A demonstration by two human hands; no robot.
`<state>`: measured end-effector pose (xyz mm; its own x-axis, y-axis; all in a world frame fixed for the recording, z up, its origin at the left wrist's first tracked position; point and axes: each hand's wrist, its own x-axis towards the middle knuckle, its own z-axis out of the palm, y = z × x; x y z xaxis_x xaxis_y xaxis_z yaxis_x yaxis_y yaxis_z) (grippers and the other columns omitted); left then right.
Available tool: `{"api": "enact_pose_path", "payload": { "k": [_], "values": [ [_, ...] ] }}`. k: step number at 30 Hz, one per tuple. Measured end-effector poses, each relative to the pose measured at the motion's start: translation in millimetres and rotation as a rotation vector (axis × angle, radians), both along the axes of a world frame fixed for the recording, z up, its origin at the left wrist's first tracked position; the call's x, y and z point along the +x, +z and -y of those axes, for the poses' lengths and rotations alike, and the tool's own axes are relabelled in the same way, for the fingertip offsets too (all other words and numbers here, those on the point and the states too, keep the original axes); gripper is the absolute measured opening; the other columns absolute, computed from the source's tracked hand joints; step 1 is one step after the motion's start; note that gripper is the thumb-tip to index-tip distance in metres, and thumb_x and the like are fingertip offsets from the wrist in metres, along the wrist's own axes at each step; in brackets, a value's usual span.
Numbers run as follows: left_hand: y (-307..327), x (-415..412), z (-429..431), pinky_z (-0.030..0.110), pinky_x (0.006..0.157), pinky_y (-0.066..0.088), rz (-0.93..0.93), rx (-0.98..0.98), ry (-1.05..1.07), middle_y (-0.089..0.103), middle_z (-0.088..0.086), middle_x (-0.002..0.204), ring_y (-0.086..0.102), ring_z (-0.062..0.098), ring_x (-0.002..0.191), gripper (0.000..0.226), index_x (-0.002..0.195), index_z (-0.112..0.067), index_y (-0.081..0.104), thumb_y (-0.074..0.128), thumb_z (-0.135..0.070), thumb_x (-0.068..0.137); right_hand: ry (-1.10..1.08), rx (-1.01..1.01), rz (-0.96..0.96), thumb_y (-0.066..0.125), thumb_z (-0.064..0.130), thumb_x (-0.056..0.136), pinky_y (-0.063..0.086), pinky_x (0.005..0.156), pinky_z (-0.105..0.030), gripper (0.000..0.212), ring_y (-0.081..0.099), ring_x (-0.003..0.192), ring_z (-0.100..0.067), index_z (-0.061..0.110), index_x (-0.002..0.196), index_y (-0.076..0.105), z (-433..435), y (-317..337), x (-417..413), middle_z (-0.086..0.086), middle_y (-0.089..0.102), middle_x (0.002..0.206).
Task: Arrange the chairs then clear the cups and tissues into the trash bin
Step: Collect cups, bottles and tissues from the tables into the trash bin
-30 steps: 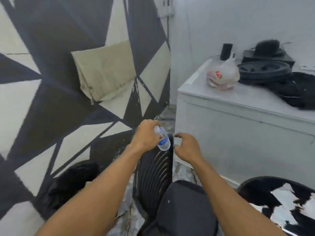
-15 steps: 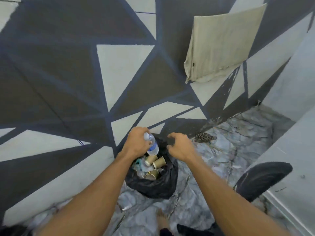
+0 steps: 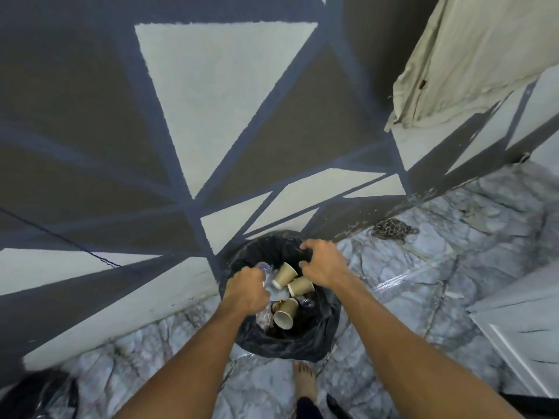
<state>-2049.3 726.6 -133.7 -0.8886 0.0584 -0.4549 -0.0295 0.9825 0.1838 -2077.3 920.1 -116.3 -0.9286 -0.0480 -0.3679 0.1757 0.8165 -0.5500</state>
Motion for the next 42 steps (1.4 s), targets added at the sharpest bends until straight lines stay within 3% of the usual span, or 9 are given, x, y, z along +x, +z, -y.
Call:
{"api": "enact_pose_path", "payload": {
  "k": [5,11,20,24,29,33,36,38,42],
  "values": [
    [-9.4,-14.2,-1.9,0.040,0.085,0.055,0.058,0.024,-0.023,0.065,0.009,0.110,0.064,0.032,0.100,0.027,0.102,-0.017,0.069,0.066,-0.029,0.078,-0.036,-0.003,0.033,0.067,0.022,0.082,0.051,0.095,-0.034,0.045,0.060,0.116,-0.024,0.022,0.127,0.062,-0.7,-4.3,-15.0,-0.005,0.064,0.128],
    [18.3,-30.9,-16.5,0.038,0.083,0.056,-0.055,0.155,-0.041,0.070,0.001,0.102,0.065,0.027,0.094,0.021,0.094,-0.022,0.070,0.062,-0.025,0.074,-0.121,0.017,-0.013,0.067,0.021,0.083,0.052,0.093,-0.033,0.040,0.063,0.112,-0.023,0.019,0.123,0.065,-11.5,18.9,4.5,-0.003,0.068,0.120],
    [90.1,25.7,-116.3,0.037,0.080,0.057,-0.255,0.437,-0.382,0.072,0.000,0.096,0.066,0.024,0.091,0.021,0.098,-0.021,0.071,0.064,-0.028,0.079,-0.370,0.067,-0.151,0.065,0.019,0.082,0.052,0.092,-0.036,0.040,0.061,0.113,-0.026,0.018,0.122,0.065,-61.9,84.4,133.2,-0.007,0.068,0.122],
    [117.4,93.2,-192.6,0.031,0.076,0.055,-0.240,0.541,-0.607,0.071,-0.004,0.111,0.067,0.022,0.099,0.034,0.112,-0.025,0.070,0.063,-0.026,0.079,-0.561,0.127,-0.235,0.065,0.022,0.083,0.050,0.097,-0.038,0.043,0.059,0.117,-0.024,0.017,0.126,0.063,-108.0,108.4,225.6,-0.006,0.066,0.125],
    [141.4,204.4,-284.7,0.032,0.077,0.052,-0.193,0.633,-0.949,0.074,0.002,0.100,0.067,0.025,0.096,0.027,0.100,-0.024,0.071,0.062,-0.028,0.075,-0.915,0.157,-0.277,0.063,0.019,0.078,0.054,0.088,-0.038,0.034,0.066,0.099,-0.028,0.023,0.112,0.069,-165.4,131.9,365.3,-0.008,0.071,0.111],
    [140.7,309.1,-342.5,0.033,0.084,0.054,-0.116,0.626,-1.160,0.072,0.004,0.109,0.066,0.025,0.102,0.034,0.112,-0.022,0.070,0.065,-0.025,0.078,-1.165,0.168,-0.234,0.065,0.022,0.080,0.043,0.102,-0.034,0.042,0.056,0.122,-0.025,0.021,0.122,0.065,-195.0,123.6,490.2,-0.004,0.063,0.129],
    [134.4,393.0,-382.1,0.032,0.092,0.051,-0.031,0.595,-1.294,0.067,0.003,0.123,0.063,0.024,0.111,0.044,0.124,-0.022,0.065,0.063,-0.024,0.080,-1.343,0.137,-0.214,0.063,0.021,0.080,0.048,0.098,-0.034,0.044,0.060,0.117,-0.025,0.019,0.124,0.064,-207.1,115.3,585.0,-0.004,0.065,0.126],
    [130.5,451.2,-404.9,0.032,0.088,0.051,0.008,0.583,-1.399,0.066,0.005,0.124,0.064,0.024,0.108,0.045,0.126,-0.020,0.063,0.061,-0.022,0.081,-1.424,0.153,-0.223,0.063,0.022,0.080,0.050,0.095,-0.035,0.042,0.062,0.112,-0.025,0.018,0.122,0.065,-214.6,110.8,643.5,-0.005,0.067,0.121],
    [113.4,561.1,-443.5,0.035,0.089,0.051,0.061,0.551,-1.549,0.067,0.003,0.120,0.062,0.026,0.110,0.039,0.120,-0.018,0.065,0.062,-0.020,0.081,-1.526,0.141,-0.171,0.064,0.019,0.083,0.044,0.102,-0.035,0.044,0.054,0.124,-0.021,0.018,0.128,0.061,-234.9,95.0,746.3,-0.002,0.060,0.133]
  ]
}}
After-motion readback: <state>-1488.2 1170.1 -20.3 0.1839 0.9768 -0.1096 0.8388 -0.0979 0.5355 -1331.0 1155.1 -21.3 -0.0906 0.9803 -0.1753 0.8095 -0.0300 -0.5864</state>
